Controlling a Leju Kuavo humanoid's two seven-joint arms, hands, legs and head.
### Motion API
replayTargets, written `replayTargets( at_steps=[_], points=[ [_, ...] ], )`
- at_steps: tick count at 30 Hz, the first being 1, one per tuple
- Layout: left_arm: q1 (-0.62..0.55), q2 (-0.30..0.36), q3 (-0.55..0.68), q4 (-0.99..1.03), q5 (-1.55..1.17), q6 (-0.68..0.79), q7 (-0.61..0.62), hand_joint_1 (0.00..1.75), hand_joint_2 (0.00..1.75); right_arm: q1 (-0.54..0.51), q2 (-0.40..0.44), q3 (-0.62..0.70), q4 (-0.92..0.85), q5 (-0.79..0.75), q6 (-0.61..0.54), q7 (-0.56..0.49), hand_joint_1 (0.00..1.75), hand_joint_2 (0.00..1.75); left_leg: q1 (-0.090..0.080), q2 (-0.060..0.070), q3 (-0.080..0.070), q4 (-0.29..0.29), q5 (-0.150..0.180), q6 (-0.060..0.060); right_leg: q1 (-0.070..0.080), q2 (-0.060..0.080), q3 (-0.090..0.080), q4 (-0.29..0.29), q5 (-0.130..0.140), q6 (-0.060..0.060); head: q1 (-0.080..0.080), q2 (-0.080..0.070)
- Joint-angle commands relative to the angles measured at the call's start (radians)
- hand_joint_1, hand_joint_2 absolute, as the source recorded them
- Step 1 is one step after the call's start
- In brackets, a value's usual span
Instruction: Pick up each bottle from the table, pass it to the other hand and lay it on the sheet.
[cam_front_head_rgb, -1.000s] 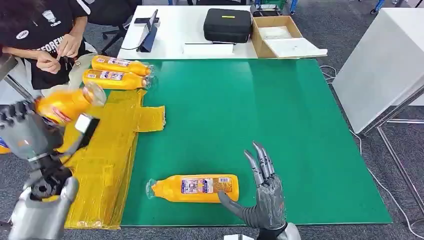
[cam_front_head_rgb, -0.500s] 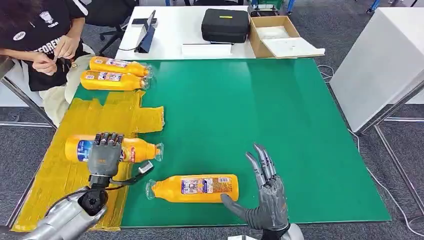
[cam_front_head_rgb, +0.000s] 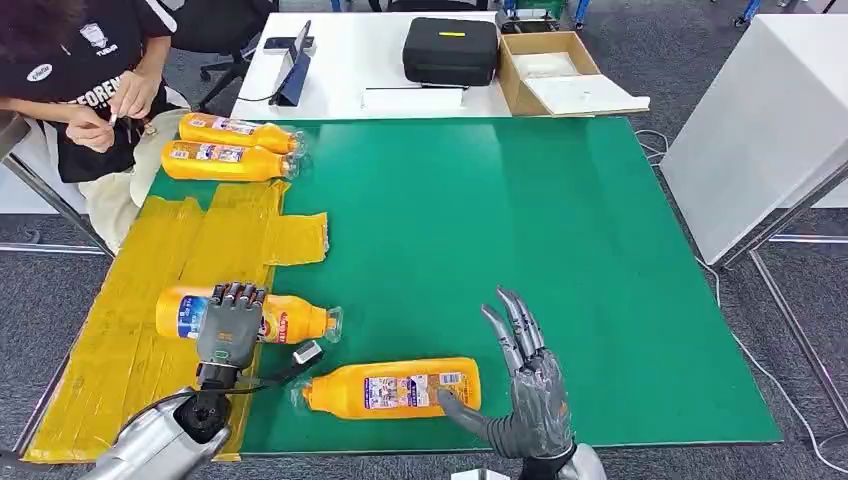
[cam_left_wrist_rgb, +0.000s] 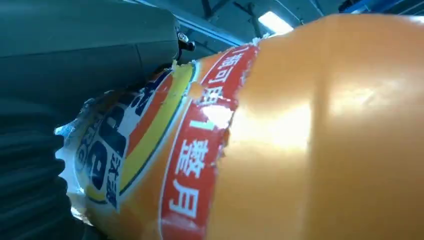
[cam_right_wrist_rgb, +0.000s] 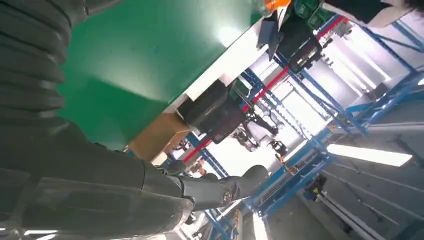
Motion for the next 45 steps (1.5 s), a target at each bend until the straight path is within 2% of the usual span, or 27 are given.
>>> replayTargets(
  at_steps=[1, 8, 18, 20, 21, 23, 26, 28, 30, 34, 37, 43, 45],
  points=[
    [-0.008, -0.062, 0.108, 0.114, 0.001, 0.003, -0.03, 0.0, 1.75, -0.03, 0.014, -0.002, 0.042, 0.04, 0.053, 0.032, 0.0, 1.75, 0.0, 0.001, 0.003, -0.001, -0.001, -0.002, 0.001, 0.0, 0.003, -0.001, 0.0, -0.001, 0.0, 0.0],
    [-0.056, -0.133, 0.207, 0.173, 0.001, 0.003, -0.123, 0.0, 1.75, -0.014, 0.006, -0.019, 0.023, 0.181, 0.107, 0.144, 0.0, 1.75, 0.001, -0.003, 0.004, -0.001, 0.0, -0.004, 0.001, -0.004, 0.005, -0.002, -0.001, -0.002, 0.0, 0.0],
    [-0.011, -0.143, 0.297, 0.071, 0.001, 0.003, -0.165, 0.0, 1.75, -0.066, 0.006, 0.006, 0.029, 0.24, 0.191, 0.184, 0.0, 1.75, 0.002, 0.001, 0.005, 0.0, -0.002, -0.004, 0.002, -0.002, 0.006, -0.001, -0.002, -0.003, 0.0, 0.0],
    [0.042, -0.183, 0.425, -0.057, 0.037, 0.003, -0.296, 0.0, 1.75, -0.074, -0.001, 0.015, 0.031, 0.246, 0.2, 0.194, 0.0, 1.75, 0.002, 0.001, 0.006, 0.0, -0.003, -0.005, 0.002, -0.002, 0.007, -0.001, -0.002, -0.003, 0.0, 0.0],
    [0.067, -0.214, 0.492, -0.136, 0.013, 0.003, -0.357, 0.0, 1.75, -0.077, -0.005, 0.021, 0.025, 0.247, 0.197, 0.198, 0.0, 1.75, 0.001, 0.001, 0.002, 0.0, -0.001, -0.002, 0.001, -0.001, 0.003, -0.001, -0.001, -0.001, 0.0, 0.0],
    [0.094, -0.266, 0.573, -0.236, 0.057, 0.003, -0.476, 0.0, 1.75, -0.081, -0.012, 0.029, 0.012, 0.242, 0.198, 0.206, 0.0, 1.75, 0.001, 0.001, 0.003, 0.001, -0.002, -0.003, 0.001, -0.001, 0.005, -0.001, -0.001, -0.002, 0.0, 0.0],
    [0.136, -0.328, 0.634, -0.406, 0.057, 0.003, -0.574, 0.0, 1.75, -0.09, -0.019, 0.043, 0.002, 0.226, 0.209, 0.213, 0.0, 1.75, 0.001, -0.003, 0.001, 0.002, -0.002, -0.003, 0.002, -0.005, 0.004, 0.001, -0.002, -0.001, 0.0, 0.0],
    [0.136, -0.328, 0.634, -0.406, 0.057, 0.003, -0.574, 0.0, 1.75, -0.09, -0.019, 0.043, 0.002, 0.226, 0.209, 0.213, 0.0, 1.75, 0.0, -0.002, 0.0, 0.002, -0.001, -0.002, 0.002, -0.003, 0.002, 0.0, -0.001, -0.001, 0.0, 0.0],
    [0.162, -0.36, 0.655, -0.491, 0.073, 0.003, -0.621, 0.0, 1.75, -0.093, -0.019, 0.047, 0.008, 0.226, 0.211, 0.221, 0.0, 1.75, 0.0, 0.001, -0.001, 0.001, -0.001, -0.002, 0.001, 0.0, 0.001, 0.0, 0.0, -0.001, -0.001, 0.0],
    [0.178, -0.393, 0.666, -0.519, 0.063, 0.003, -0.643, 0.0, 1.75, -0.099, -0.007, 0.051, 0.021, 0.23, 0.223, 0.231, 0.0, 1.75, 0.0, 0.001, 0.001, 0.0, -0.002, -0.003, 0.001, -0.001, 0.005, 0.0, -0.001, -0.002, 0.0, 0.0],
    [0.197, -0.441, 0.71, -0.568, 0.166, 0.003, -0.743, 0.0, 1.75, -0.099, -0.007, 0.053, 0.027, 0.244, 0.263, 0.266, 0.0, 1.75, 0.0, -0.001, 0.002, 0.0, -0.001, -0.003, 0.001, -0.003, 0.005, 0.0, -0.002, -0.002, 0.0, 0.0],
    [0.197, -0.441, 0.71, -0.568, 0.166, 0.003, -0.743, 0.0, 1.75, -0.099, -0.007, 0.053, 0.027, 0.244, 0.263, 0.266, 0.0, 1.75, 0.0, 0.0, 0.0, 0.0, -0.001, -0.002, 0.001, -0.001, 0.002, -0.001, 0.0, -0.001, 0.0, 0.0],
    [0.2, -0.483, 0.756, -0.576, 0.267, 0.003, -0.856, 0.0, 1.75, -0.099, -0.011, 0.056, 0.044, 0.243, 0.323, 0.292, 0.0, 1.75, 0.0, 0.0, 0.001, 0.0, -0.001, -0.002, 0.001, -0.001, 0.002, -0.001, 0.0, -0.001, 0.0, 0.0]
  ],
)
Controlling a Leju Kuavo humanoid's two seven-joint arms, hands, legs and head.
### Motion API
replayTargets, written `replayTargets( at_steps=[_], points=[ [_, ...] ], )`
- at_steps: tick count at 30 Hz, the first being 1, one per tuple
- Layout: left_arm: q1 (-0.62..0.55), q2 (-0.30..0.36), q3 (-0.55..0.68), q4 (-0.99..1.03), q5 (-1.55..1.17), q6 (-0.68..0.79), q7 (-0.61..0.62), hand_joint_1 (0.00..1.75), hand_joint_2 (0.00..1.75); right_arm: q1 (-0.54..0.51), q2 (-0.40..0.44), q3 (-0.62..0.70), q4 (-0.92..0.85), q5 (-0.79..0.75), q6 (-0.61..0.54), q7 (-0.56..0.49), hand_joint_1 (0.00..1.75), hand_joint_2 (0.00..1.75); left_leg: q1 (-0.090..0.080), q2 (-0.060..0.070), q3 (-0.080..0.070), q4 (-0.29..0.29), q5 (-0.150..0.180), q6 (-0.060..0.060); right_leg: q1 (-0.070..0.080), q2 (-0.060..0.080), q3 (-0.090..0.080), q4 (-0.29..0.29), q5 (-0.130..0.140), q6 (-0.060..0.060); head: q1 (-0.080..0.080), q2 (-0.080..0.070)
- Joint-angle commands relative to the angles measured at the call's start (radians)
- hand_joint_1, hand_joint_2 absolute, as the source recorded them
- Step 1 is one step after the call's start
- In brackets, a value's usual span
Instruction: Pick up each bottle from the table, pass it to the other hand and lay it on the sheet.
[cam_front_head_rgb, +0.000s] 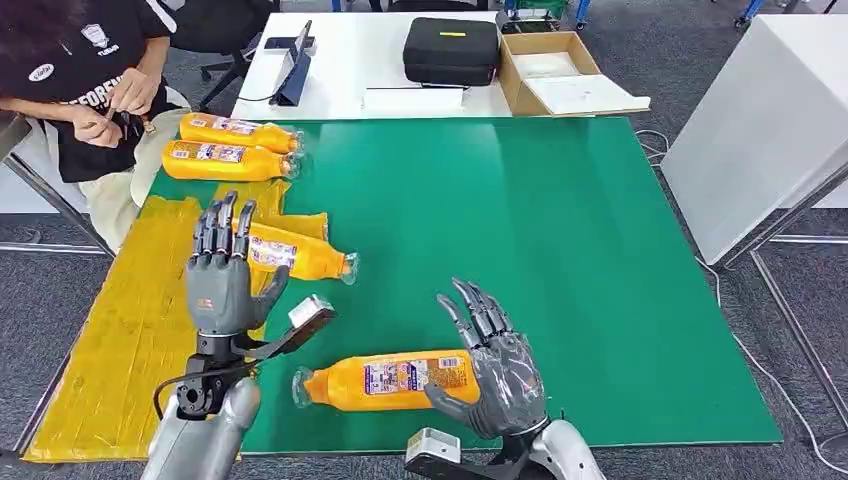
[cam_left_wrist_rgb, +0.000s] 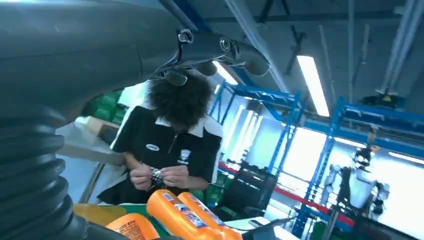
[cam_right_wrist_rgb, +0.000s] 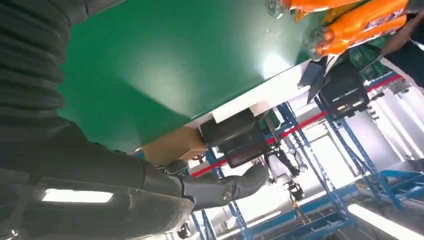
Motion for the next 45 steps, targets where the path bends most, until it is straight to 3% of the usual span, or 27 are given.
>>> replayTargets(
  at_steps=[1, 8, 15, 16, 21, 38, 45],
  points=[
    [0.005, -0.103, 0.111, -0.014, 0.175, 0.0, -0.183, 0.0, 1.75, -0.029, -0.014, 0.029, 0.066, -0.006, 0.098, 0.046, 0.0, 1.75, 0.001, 0.001, 0.004, 0.0, -0.001, -0.003, 0.001, -0.001, 0.004, -0.001, -0.001, -0.002, 0.0, 0.0],
    [0.049, -0.125, 0.023, -0.039, 0.284, 0.0, -0.207, 0.0, 1.75, -0.125, 0.013, 0.014, 0.316, -0.059, 0.226, 0.107, 0.0, 1.75, 0.001, 0.002, 0.003, -0.001, -0.001, -0.002, 0.001, 0.001, 0.004, -0.003, 0.0, -0.001, 0.0, 0.0],
    [0.052, -0.133, 0.03, 0.005, 0.319, 0.0, -0.242, 0.0, 1.75, -0.144, -0.035, 0.022, 0.339, -0.086, 0.253, 0.092, 0.0, 1.75, 0.001, 0.001, 0.008, -0.002, -0.002, -0.005, 0.001, -0.001, 0.009, -0.003, -0.001, -0.003, 0.0, 0.0],
    [0.052, -0.133, 0.03, 0.005, 0.319, 0.0, -0.242, 0.0, 1.75, -0.144, -0.035, 0.022, 0.339, -0.086, 0.253, 0.092, 0.0, 1.75, 0.0, 0.0, 0.002, -0.001, 0.0, -0.002, 0.001, 0.0, 0.004, -0.002, 0.0, -0.001, 0.0, 0.0],
    [0.055, -0.155, 0.049, 0.027, 0.32, 0.0, -0.274, 0.0, 1.75, -0.148, -0.082, 0.043, 0.36, -0.106, 0.259, 0.076, 0.0, 1.75, 0.0, -0.001, 0.003, -0.001, 0.0, -0.002, 0.0, -0.001, 0.004, -0.002, 0.0, -0.001, 0.0, 0.0],
    [0.052, -0.161, 0.054, 0.036, 0.323, 0.0, -0.282, 0.0, 1.75, -0.187, -0.079, 0.059, 0.41, -0.12, 0.277, 0.07, 0.0, 1.75, 0.0, 0.0, 0.004, -0.001, -0.001, -0.003, 0.001, -0.001, 0.005, -0.002, -0.001, -0.002, 0.0, 0.0],
    [0.02, -0.168, 0.064, 0.088, 0.357, 0.0, -0.318, 0.0, 1.75, -0.258, -0.049, 0.119, 0.547, -0.126, 0.28, 0.064, 0.0, 1.75, 0.0, 0.0, 0.003, -0.001, 0.0, -0.002, 0.001, -0.001, 0.004, -0.002, 0.0, -0.001, 0.0, 0.0]
  ],
)
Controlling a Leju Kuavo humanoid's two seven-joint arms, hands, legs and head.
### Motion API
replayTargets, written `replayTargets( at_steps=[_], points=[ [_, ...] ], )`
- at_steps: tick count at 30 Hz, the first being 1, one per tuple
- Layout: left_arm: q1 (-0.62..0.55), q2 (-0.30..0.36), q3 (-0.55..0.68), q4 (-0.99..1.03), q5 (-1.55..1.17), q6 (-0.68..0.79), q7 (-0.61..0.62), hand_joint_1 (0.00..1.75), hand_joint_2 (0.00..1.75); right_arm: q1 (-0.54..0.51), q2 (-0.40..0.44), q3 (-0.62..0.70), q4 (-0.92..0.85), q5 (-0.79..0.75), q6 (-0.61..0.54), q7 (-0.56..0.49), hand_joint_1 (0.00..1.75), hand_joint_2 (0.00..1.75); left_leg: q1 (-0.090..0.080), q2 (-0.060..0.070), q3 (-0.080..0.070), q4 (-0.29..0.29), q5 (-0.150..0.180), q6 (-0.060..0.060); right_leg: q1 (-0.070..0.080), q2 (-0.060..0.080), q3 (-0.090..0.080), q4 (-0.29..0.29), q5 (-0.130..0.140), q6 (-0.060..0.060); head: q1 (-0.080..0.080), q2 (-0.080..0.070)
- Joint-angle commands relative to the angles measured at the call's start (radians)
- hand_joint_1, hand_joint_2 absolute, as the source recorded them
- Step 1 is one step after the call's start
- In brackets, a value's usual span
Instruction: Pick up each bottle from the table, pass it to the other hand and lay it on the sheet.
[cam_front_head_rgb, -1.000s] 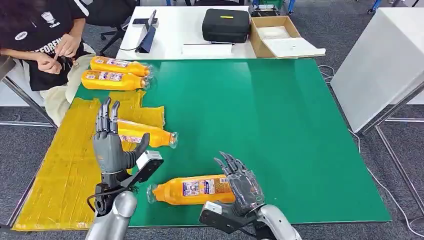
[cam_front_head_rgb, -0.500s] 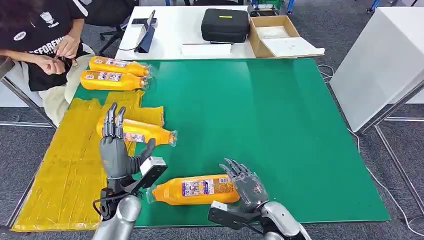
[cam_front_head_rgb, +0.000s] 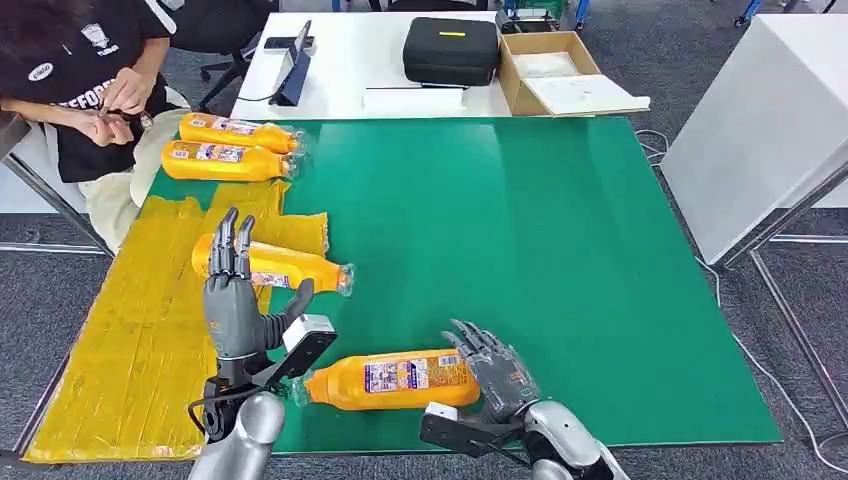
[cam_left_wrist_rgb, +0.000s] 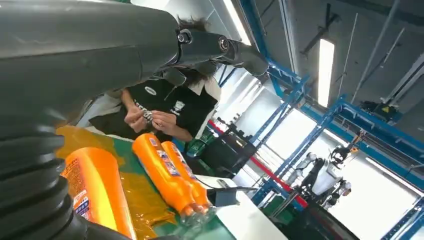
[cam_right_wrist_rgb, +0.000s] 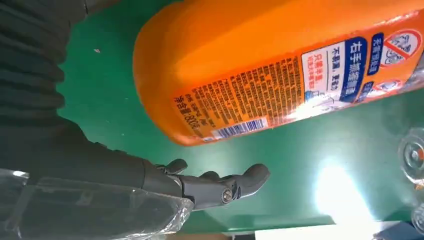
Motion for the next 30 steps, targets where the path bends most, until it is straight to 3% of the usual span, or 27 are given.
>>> replayTargets(
  at_steps=[1, 11, 30],
  points=[
    [-0.056, -0.013, 0.027, 0.117, 0.031, 0.0, -0.033, 0.0, 1.75, -0.115, 0.028, 0.094, 0.206, 0.002, 0.002, -0.007, 0.0, 1.75, 0.0, 0.0, 0.002, -0.001, 0.0, -0.002, 0.0, 0.0, 0.002, -0.001, 0.0, -0.001, 0.0, 0.0],
    [-0.082, -0.033, 0.077, 0.175, 0.043, 0.0, -0.091, 0.0, 1.75, -0.247, 0.126, 0.181, 0.408, 0.024, -0.051, -0.015, 0.0, 1.75, 0.001, 0.002, 0.003, -0.001, 0.0, -0.002, 0.001, 0.0, 0.002, -0.001, 0.0, -0.001, 0.0, 0.0],
    [-0.098, -0.039, 0.097, 0.191, 0.037, 0.0, -0.09, 0.0, 1.75, -0.283, 0.177, 0.254, 0.47, 0.077, -0.089, 0.024, 0.0, 1.75, 0.001, 0.001, 0.008, -0.001, -0.002, -0.005, 0.002, -0.002, 0.007, -0.001, -0.002, -0.003, 0.0, 0.0]
  ],
)
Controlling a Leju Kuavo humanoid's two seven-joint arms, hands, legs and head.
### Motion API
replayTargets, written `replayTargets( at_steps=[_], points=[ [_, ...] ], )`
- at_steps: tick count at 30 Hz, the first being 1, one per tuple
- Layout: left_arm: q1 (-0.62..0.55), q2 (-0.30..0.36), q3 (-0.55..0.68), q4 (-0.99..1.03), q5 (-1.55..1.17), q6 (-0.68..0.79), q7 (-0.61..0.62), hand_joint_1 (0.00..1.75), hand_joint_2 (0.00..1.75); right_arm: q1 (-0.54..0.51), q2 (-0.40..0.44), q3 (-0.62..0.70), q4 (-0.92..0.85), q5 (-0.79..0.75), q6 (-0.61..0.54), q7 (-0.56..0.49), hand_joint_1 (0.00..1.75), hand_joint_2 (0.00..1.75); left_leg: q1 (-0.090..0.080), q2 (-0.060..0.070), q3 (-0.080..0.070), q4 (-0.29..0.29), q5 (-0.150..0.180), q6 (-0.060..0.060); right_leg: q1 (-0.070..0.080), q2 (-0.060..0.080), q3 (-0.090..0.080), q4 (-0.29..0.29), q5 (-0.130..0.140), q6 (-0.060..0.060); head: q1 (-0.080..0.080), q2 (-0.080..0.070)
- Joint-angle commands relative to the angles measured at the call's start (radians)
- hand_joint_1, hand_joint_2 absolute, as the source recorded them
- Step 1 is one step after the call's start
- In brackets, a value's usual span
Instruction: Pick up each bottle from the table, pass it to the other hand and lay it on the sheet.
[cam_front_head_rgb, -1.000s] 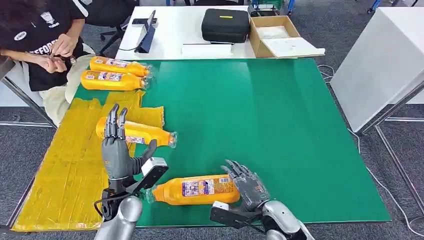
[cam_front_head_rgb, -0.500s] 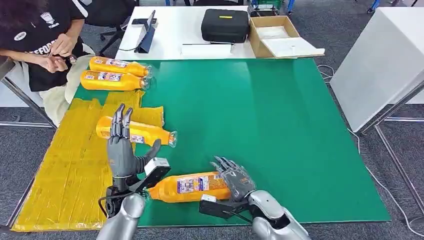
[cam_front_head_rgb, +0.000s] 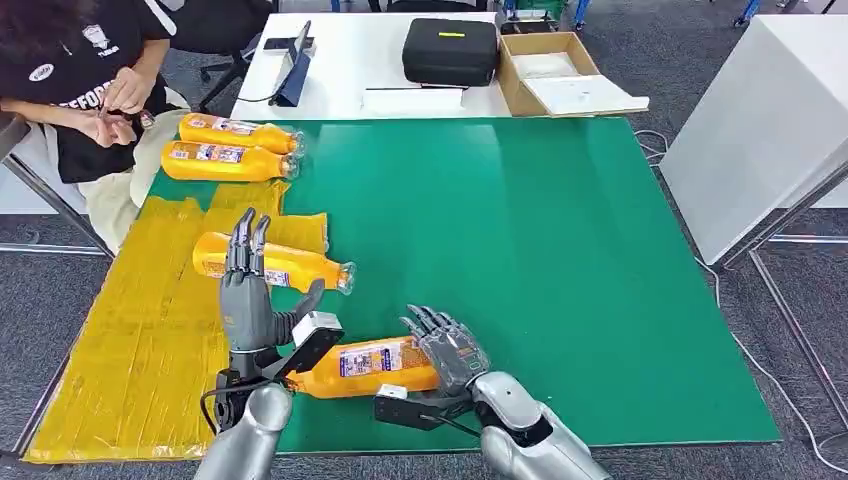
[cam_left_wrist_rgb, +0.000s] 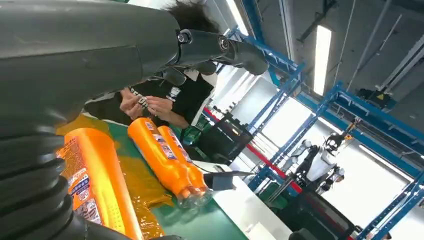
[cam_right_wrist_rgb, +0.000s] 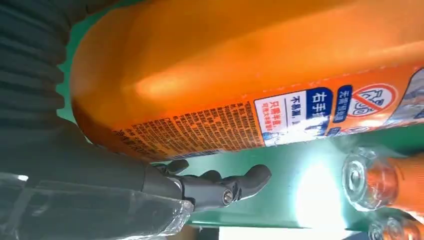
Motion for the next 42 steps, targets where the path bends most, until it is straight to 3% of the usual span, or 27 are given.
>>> replayTargets(
  at_steps=[1, 10, 14, 15, 21, 23, 29, 42],
  points=[
    [-0.035, -0.02, 0.054, 0.059, 0.002, 0.001, 0.002, 0.0, 1.75, -0.059, 0.024, 0.087, 0.12, 0.033, 0.013, 0.01, 0.0, 1.75, 0.001, 0.0, 0.003, -0.001, -0.001, -0.003, 0.001, -0.001, 0.003, -0.001, -0.001, -0.002, 0.0, 0.0],
    [-0.034, -0.029, 0.082, 0.059, -0.006, 0.001, 0.006, 0.0, 1.75, -0.105, 0.069, 0.155, 0.153, 0.145, -0.035, 0.08, 0.0, 1.75, 0.002, 0.0, 0.005, -0.001, -0.001, -0.005, 0.001, -0.002, 0.005, -0.001, -0.001, -0.003, 0.0, 0.0],
    [-0.014, -0.018, 0.082, 0.027, 0.001, 0.001, 0.029, 0.0, 1.75, -0.067, 0.016, 0.166, -0.054, 0.253, -0.062, 0.156, 0.0, 1.75, 0.001, -0.001, 0.004, 0.0, -0.001, -0.004, 0.001, -0.003, 0.004, 0.0, -0.001, -0.002, 0.0, 0.0],
    [-0.013, -0.015, 0.079, 0.027, 0.003, 0.001, 0.032, 0.0, 1.75, -0.063, 0.011, 0.164, -0.075, 0.262, -0.06, 0.163, 0.0, 0.0, 0.001, -0.001, 0.002, 0.0, -0.001, -0.003, 0.001, -0.002, 0.002, 0.0, -0.001, -0.001, 0.0, 0.0],
    [-0.023, -0.002, 0.051, 0.037, 0.014, 0.001, 0.047, 0.0, 1.75, -0.047, 0.009, 0.152, -0.186, 0.271, 0.028, 0.153, 0.0, 0.0, 0.002, 0.0, 0.002, 0.0, -0.001, -0.002, 0.001, -0.001, 0.005, 0.0, -0.001, -0.002, 0.0, 0.0],
    [-0.039, 0.003, 0.022, 0.057, 0.02, 0.001, 0.057, 0.0, 1.75, -0.057, 0.051, 0.118, -0.096, 0.207, 0.103, 0.133, 0.0, 0.0, 0.001, -0.001, 0.002, 0.0, -0.001, -0.003, 0.001, -0.003, 0.005, 0.0, -0.002, -0.002, 0.0, 0.0],
    [-0.053, 0.003, -0.007, 0.068, 0.013, 0.001, 0.08, 0.0, 1.75, -0.102, 0.113, 0.086, 0.131, 0.151, 0.079, 0.085, 0.0, 0.0, 0.0, -0.001, 0.001, -0.001, 0.001, -0.002, 0.0, -0.002, 0.004, 0.0, 0.0, -0.001, 0.0, 0.0],
    [-0.072, -0.003, -0.028, 0.086, 0.021, 0.001, 0.075, 0.0, 1.75, -0.166, 0.187, 0.021, 0.333, 0.051, 0.132, 0.055, 0.0, 0.0, 0.001, -0.001, 0.001, -0.001, 0.001, -0.002, 0.0, -0.002, 0.004, 0.0, 0.0, -0.001, 0.0, 0.0]
  ],
)
